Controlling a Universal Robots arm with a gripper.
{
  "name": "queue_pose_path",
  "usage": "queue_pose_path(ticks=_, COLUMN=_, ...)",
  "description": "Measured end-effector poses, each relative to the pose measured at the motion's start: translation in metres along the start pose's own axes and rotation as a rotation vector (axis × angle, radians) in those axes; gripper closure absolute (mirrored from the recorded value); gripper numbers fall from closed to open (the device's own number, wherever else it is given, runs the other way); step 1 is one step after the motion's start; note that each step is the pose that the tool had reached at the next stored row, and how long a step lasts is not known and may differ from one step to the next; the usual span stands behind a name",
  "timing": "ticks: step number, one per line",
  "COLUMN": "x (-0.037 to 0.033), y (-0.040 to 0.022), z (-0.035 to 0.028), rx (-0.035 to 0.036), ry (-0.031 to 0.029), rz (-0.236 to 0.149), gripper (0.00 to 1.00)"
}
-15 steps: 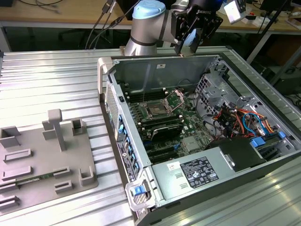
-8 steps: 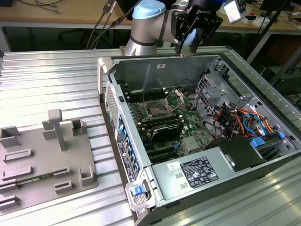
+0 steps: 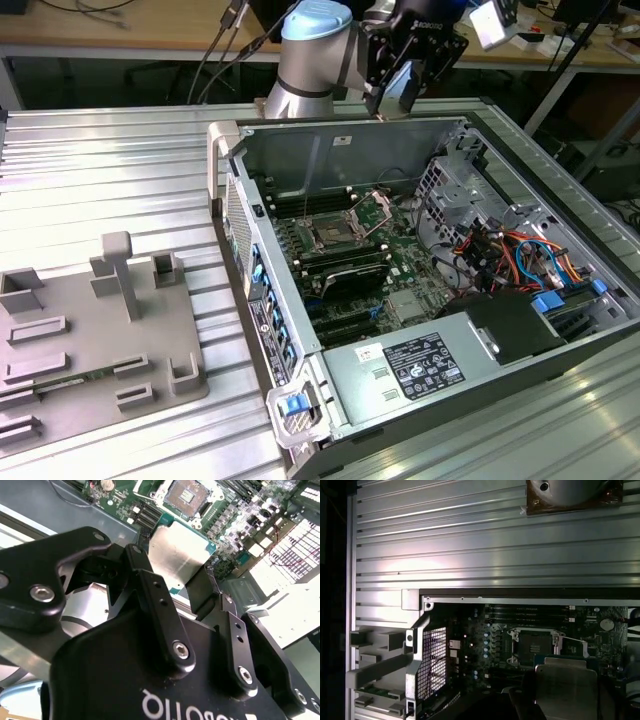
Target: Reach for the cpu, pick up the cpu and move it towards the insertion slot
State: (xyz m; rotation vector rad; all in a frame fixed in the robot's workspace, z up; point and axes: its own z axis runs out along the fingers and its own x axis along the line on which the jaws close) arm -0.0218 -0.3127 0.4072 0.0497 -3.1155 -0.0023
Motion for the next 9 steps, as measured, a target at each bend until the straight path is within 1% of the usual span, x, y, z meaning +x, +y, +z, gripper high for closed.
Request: queue_pose_path(ticks=9, x=0.0023, y=0.0001, z=0.0001, rx=-0.0001, ry=0.0, rz=0.0, gripper=0.45)
